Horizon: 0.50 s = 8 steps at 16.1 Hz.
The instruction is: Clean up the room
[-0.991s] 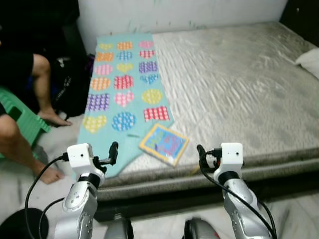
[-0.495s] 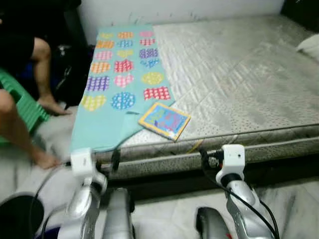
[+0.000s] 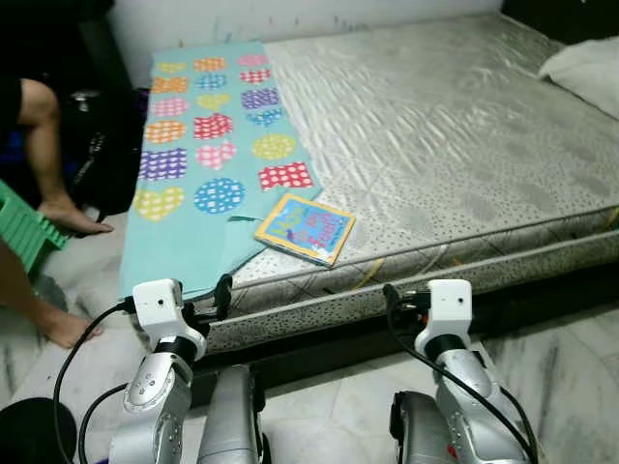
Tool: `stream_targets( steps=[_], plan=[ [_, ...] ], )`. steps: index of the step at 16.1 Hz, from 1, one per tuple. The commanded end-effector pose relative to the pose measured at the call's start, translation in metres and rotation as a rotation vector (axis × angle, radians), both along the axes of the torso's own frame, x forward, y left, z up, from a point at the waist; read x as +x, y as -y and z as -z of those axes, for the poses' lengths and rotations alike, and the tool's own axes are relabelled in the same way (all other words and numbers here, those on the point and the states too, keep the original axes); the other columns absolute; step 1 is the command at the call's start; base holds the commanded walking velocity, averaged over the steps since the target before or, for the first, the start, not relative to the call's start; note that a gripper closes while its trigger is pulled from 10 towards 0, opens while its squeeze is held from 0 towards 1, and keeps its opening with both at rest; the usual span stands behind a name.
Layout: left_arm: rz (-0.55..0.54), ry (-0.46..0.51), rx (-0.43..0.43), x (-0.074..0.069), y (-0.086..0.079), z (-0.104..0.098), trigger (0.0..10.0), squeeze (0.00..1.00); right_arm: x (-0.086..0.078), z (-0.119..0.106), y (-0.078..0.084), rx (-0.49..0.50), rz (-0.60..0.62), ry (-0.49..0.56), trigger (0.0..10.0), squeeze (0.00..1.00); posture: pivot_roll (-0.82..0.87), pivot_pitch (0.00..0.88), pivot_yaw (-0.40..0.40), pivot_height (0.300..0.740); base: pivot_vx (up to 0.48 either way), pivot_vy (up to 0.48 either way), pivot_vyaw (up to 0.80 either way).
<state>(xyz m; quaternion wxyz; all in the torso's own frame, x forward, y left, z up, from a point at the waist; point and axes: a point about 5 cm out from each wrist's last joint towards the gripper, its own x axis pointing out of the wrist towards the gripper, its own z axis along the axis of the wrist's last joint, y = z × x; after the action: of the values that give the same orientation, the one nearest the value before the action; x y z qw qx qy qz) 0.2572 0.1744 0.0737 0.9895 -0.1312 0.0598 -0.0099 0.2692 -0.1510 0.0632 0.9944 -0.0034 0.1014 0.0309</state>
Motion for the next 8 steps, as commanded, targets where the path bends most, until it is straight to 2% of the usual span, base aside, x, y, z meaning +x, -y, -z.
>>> stream_targets(
  steps=[1, 8],
  plan=[
    [-0.007, 0.001, -0.001, 0.0001, -0.003, 0.0, 10.0, 0.0, 0.0019, -0.003, -0.0019, -0.006, -0.01, 0.014, 10.0, 0.0, -0.09, 0.093, 0.056, 0.59, 0.0, 0.0, 0.0],
    [-0.004, -0.002, -0.004, 0.0001, -0.0029, 0.0005, 10.0, 0.0, 0.0022, -0.0029, -0.002, -0.008, -0.012, 0.016, 10.0, 0.0, -0.1, 0.095, 0.056, 0.59, 0.0, 0.0, 0.0]
  ],
)
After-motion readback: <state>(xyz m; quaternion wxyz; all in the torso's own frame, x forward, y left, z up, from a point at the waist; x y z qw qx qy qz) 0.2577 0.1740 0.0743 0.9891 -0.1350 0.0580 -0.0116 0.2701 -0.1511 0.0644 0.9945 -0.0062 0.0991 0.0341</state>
